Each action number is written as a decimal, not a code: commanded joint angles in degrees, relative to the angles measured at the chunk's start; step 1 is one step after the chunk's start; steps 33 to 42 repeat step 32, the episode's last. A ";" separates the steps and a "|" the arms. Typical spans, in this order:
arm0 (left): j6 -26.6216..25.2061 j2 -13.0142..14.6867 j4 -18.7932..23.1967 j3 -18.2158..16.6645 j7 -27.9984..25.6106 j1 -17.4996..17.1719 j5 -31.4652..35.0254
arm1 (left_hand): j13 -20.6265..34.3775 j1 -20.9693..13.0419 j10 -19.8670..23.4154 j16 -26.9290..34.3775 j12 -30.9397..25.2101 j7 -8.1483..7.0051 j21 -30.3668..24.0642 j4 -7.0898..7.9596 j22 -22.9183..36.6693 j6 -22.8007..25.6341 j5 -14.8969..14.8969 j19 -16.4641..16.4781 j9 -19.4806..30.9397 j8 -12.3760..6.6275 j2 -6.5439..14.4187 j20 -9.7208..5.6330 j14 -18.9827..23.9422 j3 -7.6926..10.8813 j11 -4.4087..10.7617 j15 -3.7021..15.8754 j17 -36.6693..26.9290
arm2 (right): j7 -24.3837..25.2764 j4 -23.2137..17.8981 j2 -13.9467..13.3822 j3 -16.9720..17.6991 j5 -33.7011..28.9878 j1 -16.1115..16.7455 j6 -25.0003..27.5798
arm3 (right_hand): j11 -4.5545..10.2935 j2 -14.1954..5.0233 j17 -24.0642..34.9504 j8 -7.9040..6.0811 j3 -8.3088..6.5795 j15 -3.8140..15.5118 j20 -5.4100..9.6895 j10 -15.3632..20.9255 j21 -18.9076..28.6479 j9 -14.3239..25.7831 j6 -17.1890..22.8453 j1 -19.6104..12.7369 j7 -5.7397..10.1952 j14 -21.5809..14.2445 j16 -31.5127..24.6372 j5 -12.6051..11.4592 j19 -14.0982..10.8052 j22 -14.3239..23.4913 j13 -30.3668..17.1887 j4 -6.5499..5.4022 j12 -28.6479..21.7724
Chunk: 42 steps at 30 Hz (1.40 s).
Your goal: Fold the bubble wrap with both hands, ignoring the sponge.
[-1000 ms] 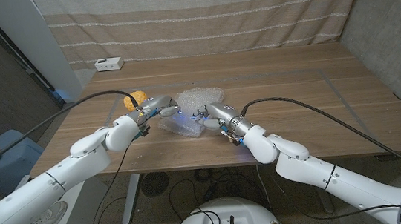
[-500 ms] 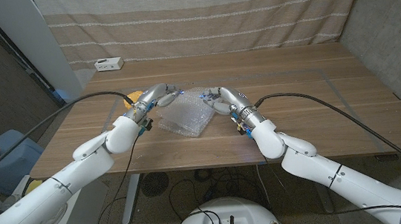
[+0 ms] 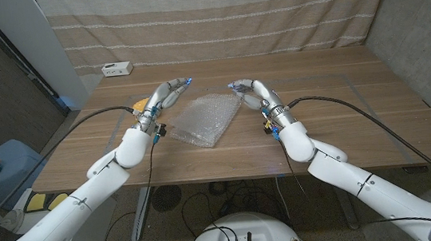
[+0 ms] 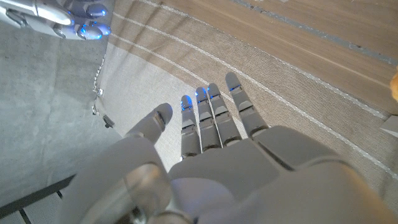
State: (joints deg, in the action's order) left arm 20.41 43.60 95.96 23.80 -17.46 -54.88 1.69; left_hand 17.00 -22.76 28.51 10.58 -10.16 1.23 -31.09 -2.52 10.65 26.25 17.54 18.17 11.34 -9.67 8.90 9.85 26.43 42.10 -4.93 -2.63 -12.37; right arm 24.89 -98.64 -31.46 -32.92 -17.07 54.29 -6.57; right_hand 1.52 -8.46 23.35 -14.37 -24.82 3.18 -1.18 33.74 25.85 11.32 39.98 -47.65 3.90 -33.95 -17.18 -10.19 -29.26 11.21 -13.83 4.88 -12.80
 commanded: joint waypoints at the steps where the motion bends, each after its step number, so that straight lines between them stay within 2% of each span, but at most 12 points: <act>1: 2.68 -5.44 -7.16 -1.32 8.28 2.09 -13.27 | -1.07 0.42 -5.58 -0.52 0.32 -1.10 1.24 -1.20 0.12 -5.38 -0.65 -2.29 -0.35 0.20 -0.17 0.35 -4.77 -0.73 -0.29 -0.41 0.75 | 2.06 2.95 1.66 4.57 12.40 0.61 -8.57 | -0.39 0.54 -0.92 0.28 -0.85 3.12 1.20 -1.21 -0.38 0.09 0.13 0.19 -0.87 1.12 1.23 -0.43 0.05 -0.09 0.14 0.80 0.97; 5: 2.26 -5.82 -7.97 -1.30 10.11 2.73 -15.44 | -2.01 0.50 -8.96 -0.67 0.23 -2.13 2.13 -2.29 0.08 -9.91 -1.10 -3.74 -0.62 0.25 -0.36 0.01 -8.50 -1.51 0.00 -0.73 1.28 | 1.46 3.59 2.47 6.08 16.35 1.17 -10.50 | -0.31 0.86 -1.74 0.72 -0.96 2.87 1.04 -2.07 -0.78 0.07 -0.28 0.69 -0.94 2.39 2.33 -0.47 0.86 -0.31 0.40 0.98 1.42; 8: 3.12 -6.00 -9.23 -1.13 14.49 3.69 -19.54 | -2.20 0.92 -9.26 -0.45 0.08 -1.81 2.28 -2.07 0.07 -10.47 -1.25 -3.94 -0.66 0.18 -0.39 0.15 -8.65 -1.82 -0.35 -1.04 1.24 | 2.64 2.56 2.69 7.23 16.76 2.07 -10.14 | -0.36 0.85 -2.29 0.67 -0.90 2.68 1.12 -2.22 -1.09 0.06 0.43 1.42 -1.23 3.23 3.04 -0.47 1.42 -0.45 0.62 0.79 1.52; 15: 3.62 -6.23 -11.06 -1.16 16.14 5.32 -20.48 | -2.83 1.15 -10.76 -0.43 -0.07 -2.37 2.59 -2.53 0.05 -13.12 -1.47 -4.15 -0.79 0.20 -0.49 -0.38 -9.95 -1.97 -0.13 -0.73 1.62 | 0.33 3.42 3.66 10.13 24.98 3.73 -12.84 | -0.47 1.40 -3.20 1.07 -0.88 2.23 0.95 -3.14 -1.61 0.04 0.27 1.93 -1.40 4.57 4.12 -0.51 2.37 -0.61 0.93 1.12 1.88; 19: 3.88 -6.27 -12.78 -0.99 16.99 6.49 -20.50 | -3.26 1.14 -12.33 -0.47 0.10 -2.03 2.67 -2.93 0.02 -15.00 -1.60 -3.91 -0.88 0.31 -0.42 -0.89 -10.78 -2.02 0.27 -0.07 1.83 | 0.85 3.74 4.16 11.52 26.92 4.95 -13.86 | -0.72 1.95 -3.65 1.56 -0.68 1.68 0.61 -4.02 -1.91 0.02 -0.50 2.30 -1.66 5.45 4.67 -0.46 2.90 -0.67 1.10 1.36 2.14; 21: 3.12 -6.50 -14.36 -1.07 18.20 7.40 -22.07 | -3.84 1.04 -14.45 -0.54 0.16 -1.70 3.09 -3.41 -0.01 -16.84 -1.90 -4.40 -0.99 0.17 -0.14 -1.58 -12.52 -2.43 0.80 -0.09 1.96 | 2.32 4.68 6.12 12.68 28.98 5.76 -16.08 | -0.78 2.30 -3.81 1.65 -0.52 1.52 0.61 -4.08 -2.02 0.02 -0.60 2.46 -1.66 5.56 4.77 -0.41 3.07 -0.69 1.15 1.47 2.13; 24: 3.88 -6.72 -17.08 -0.71 19.65 9.02 -22.24 | -4.10 0.96 -14.21 -0.29 -0.22 -1.01 3.22 -3.40 -0.02 -16.61 -2.01 -4.48 -1.03 -0.20 0.40 -1.40 -12.55 -2.46 1.47 -0.33 1.93 | 5.23 4.89 7.47 13.40 27.28 6.29 -17.12 | -0.86 2.20 -3.87 1.58 -0.43 1.27 0.66 -3.50 -2.26 0.01 -0.22 2.56 -1.82 6.04 4.88 -0.37 3.49 -0.73 1.25 1.55 1.86; 26: 4.04 -7.48 -18.57 -0.62 19.39 9.62 -22.50 | -4.83 1.06 -16.28 -0.58 -0.05 0.34 3.78 -2.60 -0.02 -18.58 -2.51 -5.22 -1.15 -0.01 1.69 -1.63 -15.18 -2.33 2.21 -0.22 1.80 | 6.72 4.87 8.04 13.69 26.03 6.52 -17.36 | -0.85 2.17 -3.87 1.59 -0.39 1.26 0.64 -3.47 -2.30 0.01 -0.18 2.58 -1.84 6.14 4.89 -0.36 3.54 -0.74 1.27 1.57 1.84; 28: 2.87 -8.47 -18.99 -0.85 19.12 9.59 -24.35 | -5.54 1.22 -18.99 -0.64 0.07 1.21 5.20 -1.08 -0.06 -20.94 -3.41 -8.05 -1.22 0.02 2.69 -2.46 -18.54 -2.32 2.54 -0.23 1.59 | 7.75 5.15 8.65 13.81 25.17 6.55 -17.61 | -0.77 2.45 -4.02 1.61 -0.26 1.47 0.83 -3.49 -2.48 0.01 -0.03 2.47 -1.82 6.88 5.17 -0.32 3.84 -0.77 1.35 1.90 1.84; 29: 2.69 -8.83 -19.67 -0.74 19.60 9.97 -24.97 | -5.88 1.49 -20.61 -0.49 0.08 1.56 5.68 0.52 -0.06 -22.36 -4.05 -8.78 -1.23 0.02 2.93 -2.64 -20.19 -2.14 2.81 -0.51 1.40 | 8.33 5.27 9.13 13.76 24.80 6.60 -17.76 | -0.72 2.53 -4.13 1.63 -0.23 1.32 1.04 -3.50 -2.69 0.00 0.06 2.39 -1.82 7.57 5.44 -0.31 4.25 -0.80 1.40 2.09 1.83; 32: 3.58 -9.88 -21.95 -0.41 20.51 11.07 -25.68 | -6.49 2.33 -25.67 -0.66 0.26 1.46 7.78 3.07 -0.17 -27.54 -6.08 -12.48 -1.34 0.36 2.50 -3.88 -25.25 -2.69 3.34 -0.36 1.64 | 9.94 5.55 10.64 13.29 23.38 6.88 -18.77 | -0.99 3.00 -4.60 1.70 -0.10 0.97 1.41 -3.60 -3.37 0.00 0.25 2.19 -1.88 9.42 6.15 -0.28 5.50 -0.89 1.56 2.68 1.84; 42: 3.58 -9.88 -21.95 -0.41 20.51 11.07 -25.68 | -6.49 2.33 -25.67 -0.66 0.26 1.46 7.78 3.07 -0.17 -27.54 -6.08 -12.48 -1.34 0.36 2.50 -3.88 -25.25 -2.69 3.34 -0.36 1.64 | 9.94 5.55 10.64 13.29 23.38 6.88 -18.77 | -0.99 3.00 -4.60 1.70 -0.10 0.97 1.41 -3.60 -3.37 0.00 0.25 2.19 -1.88 9.42 6.15 -0.28 5.50 -0.89 1.56 2.68 1.84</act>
